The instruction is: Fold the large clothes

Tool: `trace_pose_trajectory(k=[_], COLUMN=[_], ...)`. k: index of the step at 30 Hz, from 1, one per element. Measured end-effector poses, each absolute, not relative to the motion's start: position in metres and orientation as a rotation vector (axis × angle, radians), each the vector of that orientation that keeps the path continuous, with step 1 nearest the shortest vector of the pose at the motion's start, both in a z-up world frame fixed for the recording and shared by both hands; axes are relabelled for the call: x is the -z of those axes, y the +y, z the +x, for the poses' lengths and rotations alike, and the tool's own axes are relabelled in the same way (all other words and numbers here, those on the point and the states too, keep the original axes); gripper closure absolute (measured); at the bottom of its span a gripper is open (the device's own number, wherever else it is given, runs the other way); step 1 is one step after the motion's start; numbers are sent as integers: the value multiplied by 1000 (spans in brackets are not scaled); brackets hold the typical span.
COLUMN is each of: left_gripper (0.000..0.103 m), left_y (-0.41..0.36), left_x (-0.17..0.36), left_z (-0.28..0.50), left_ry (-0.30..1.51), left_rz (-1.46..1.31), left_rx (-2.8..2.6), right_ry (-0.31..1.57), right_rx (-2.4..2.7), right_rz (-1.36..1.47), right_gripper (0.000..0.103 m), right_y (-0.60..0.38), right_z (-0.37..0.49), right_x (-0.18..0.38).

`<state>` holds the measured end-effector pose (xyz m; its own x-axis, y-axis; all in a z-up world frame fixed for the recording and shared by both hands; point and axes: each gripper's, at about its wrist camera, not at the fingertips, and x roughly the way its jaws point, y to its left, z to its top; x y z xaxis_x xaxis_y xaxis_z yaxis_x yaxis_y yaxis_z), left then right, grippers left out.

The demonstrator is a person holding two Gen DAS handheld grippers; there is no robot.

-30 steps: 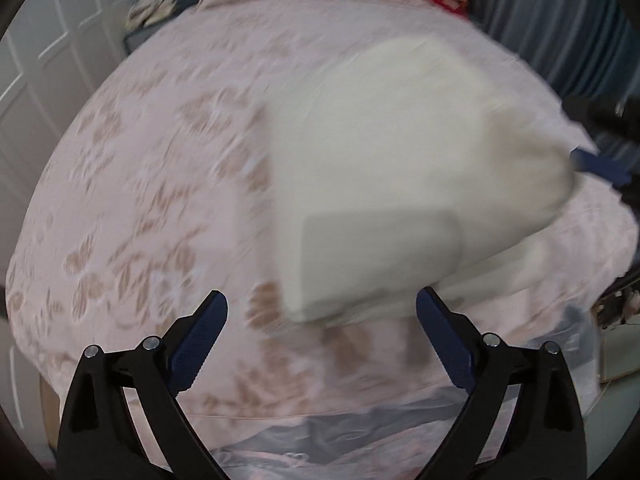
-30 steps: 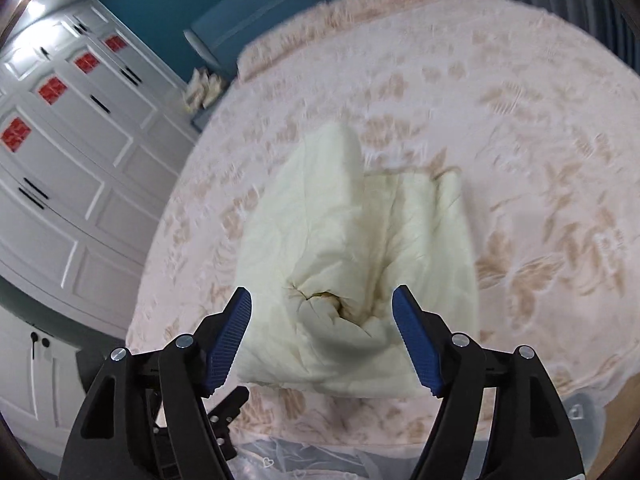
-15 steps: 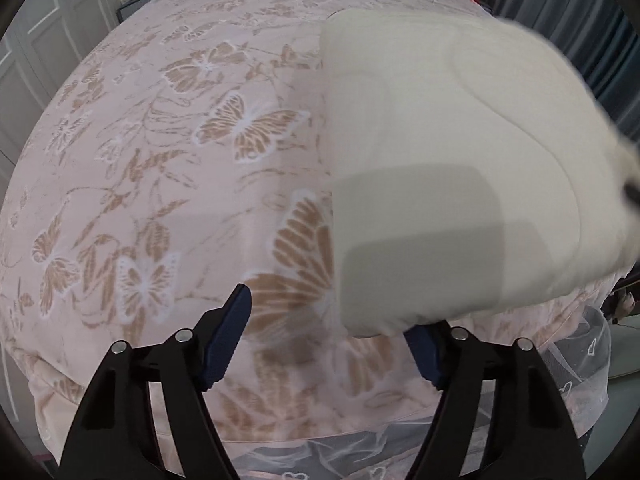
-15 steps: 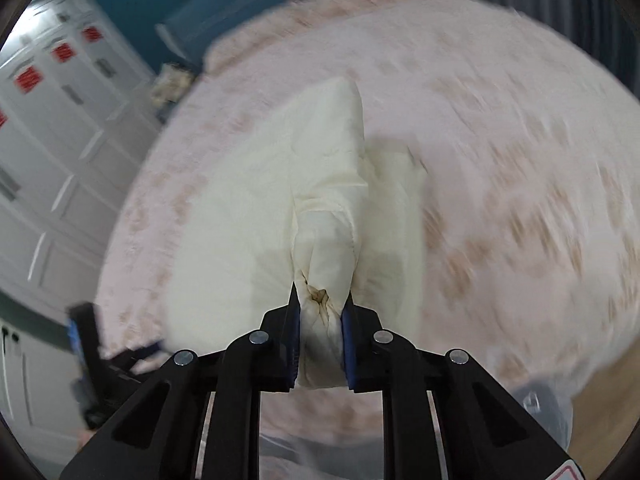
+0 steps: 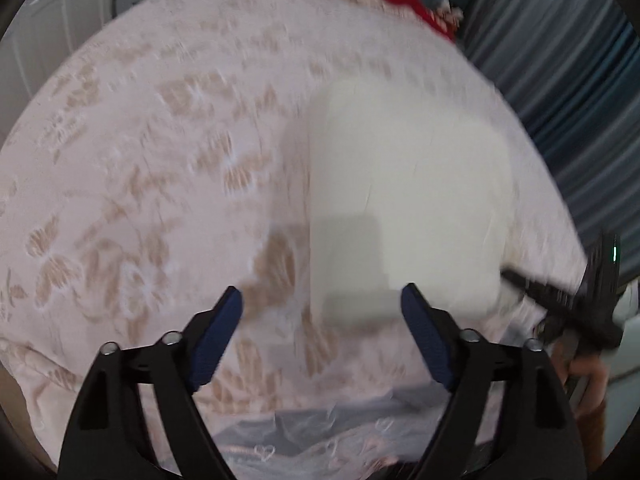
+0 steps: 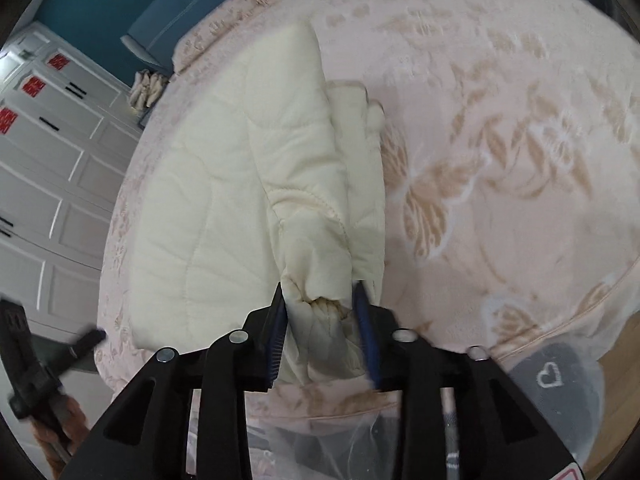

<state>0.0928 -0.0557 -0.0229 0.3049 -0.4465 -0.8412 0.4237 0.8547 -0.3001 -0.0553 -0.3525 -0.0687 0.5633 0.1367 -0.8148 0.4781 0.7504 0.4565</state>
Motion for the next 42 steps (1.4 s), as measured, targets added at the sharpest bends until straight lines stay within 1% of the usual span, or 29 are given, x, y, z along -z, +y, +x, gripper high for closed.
trace_pose_trajectory(k=[1,3,4,5,9,11,12,13,15,19,22,24,25,26,27,28,29,30,31,32,34,36,42], left_gripper=[19,12,12,12,10,10,8,6,5,5,5,5,5,7,13,20,24,31,38,40,48,52,55], left_y=[-60,-72,-82,-91,-115,-124,-125,-127,-126,-129,-132,-134,-135,-137,-138,-138,-139,-139,-139,-137,-133,-130,-93], left_x=[19,18,21,25,51,68,74,80,88,104,109,109,108,104,100,94,90,83,77,72,59,45,-3], left_z=[101,117,126,135,160,166,169,171,172,173,173,172,171,168,166,162,160,157,155,152,149,147,140], left_ry=[1118,1116,1116,1131,1236,1282,1295,1306,1318,1345,1338,1331,1328,1321,1312,1294,1282,1264,1248,1234,1204,1163,1011], left_rz=[-44,-51,-44,-47,-92,-107,-118,-137,-171,-227,-240,-235,-227,-208,-192,-165,-149,-125,-110,-103,-100,-75,-20], left_rx=[596,600,595,595,621,601,602,602,599,593,588,585,585,590,593,599,603,611,617,621,626,616,531], right_ry=[968,968,959,956,972,997,1003,1010,1014,996,978,973,973,968,964,960,959,959,957,952,933,916,854], right_rx=[234,255,280,292,318,296,290,287,288,271,247,230,223,217,214,207,208,206,207,209,209,202,113], right_rz=[706,697,702,704,744,804,826,859,899,981,1019,1025,1018,1004,990,962,934,898,855,827,763,706,544], right_gripper=[66,54,43,38,31,27,25,23,17,10,9,10,14,23,28,40,50,55,62,67,71,73,75], right_y=[-351,-348,-349,-350,-359,-364,-364,-366,-367,-368,-369,-369,-367,-365,-364,-362,-359,-355,-352,-348,-340,-330,-283], right_z=[-54,-51,-47,-44,-32,-23,-22,-19,-20,-22,-22,-22,-21,-21,-20,-19,-18,-15,-12,-11,-7,-1,25], right_x=[62,54,49,47,51,65,69,77,88,109,117,120,121,119,116,111,106,99,92,85,70,55,20])
